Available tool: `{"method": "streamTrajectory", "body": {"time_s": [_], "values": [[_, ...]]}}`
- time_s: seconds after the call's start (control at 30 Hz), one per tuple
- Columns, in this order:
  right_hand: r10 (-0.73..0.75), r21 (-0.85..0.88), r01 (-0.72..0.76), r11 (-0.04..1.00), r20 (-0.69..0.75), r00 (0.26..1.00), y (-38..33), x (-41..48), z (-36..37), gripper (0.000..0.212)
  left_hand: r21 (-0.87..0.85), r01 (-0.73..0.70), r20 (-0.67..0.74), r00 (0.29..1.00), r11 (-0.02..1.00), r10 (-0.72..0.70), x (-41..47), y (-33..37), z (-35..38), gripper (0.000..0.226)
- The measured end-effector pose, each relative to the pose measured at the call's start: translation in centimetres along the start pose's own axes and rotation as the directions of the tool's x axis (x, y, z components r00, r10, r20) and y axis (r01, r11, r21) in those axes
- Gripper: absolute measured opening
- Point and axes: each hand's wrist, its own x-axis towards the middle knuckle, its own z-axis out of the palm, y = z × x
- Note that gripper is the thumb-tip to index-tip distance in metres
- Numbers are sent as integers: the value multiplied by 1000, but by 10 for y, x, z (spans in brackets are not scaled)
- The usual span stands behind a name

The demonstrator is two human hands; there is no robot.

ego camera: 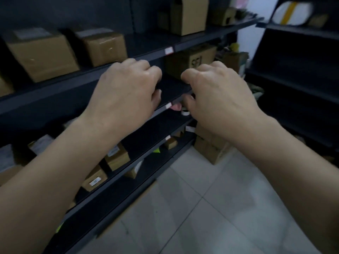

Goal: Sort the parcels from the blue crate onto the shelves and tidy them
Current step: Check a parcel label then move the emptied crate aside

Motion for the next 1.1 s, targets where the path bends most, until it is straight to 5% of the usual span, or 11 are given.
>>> {"method": "streamTrajectory", "body": {"time_s": [0.27, 0.5, 0.77, 1.1], "values": [[222, -145, -221, 965, -6, 975, 105, -93, -44, 30, -105, -245, -91, 967, 964, 236, 58, 138, 3, 22], [516, -261, -498, 827, -2, 857, 220, -213, -81, 33, -265, -477, -254, 873, 838, 416, 109, 313, 19, 20], [791, -360, -740, 569, -8, 612, 307, -353, -120, 34, -453, -662, -374, 749, 596, 547, 133, 502, 28, 21], [970, -432, -894, 116, -143, 195, 360, -466, -151, 30, -531, -816, -518, 525, 227, 676, 146, 652, 27, 25]]}}
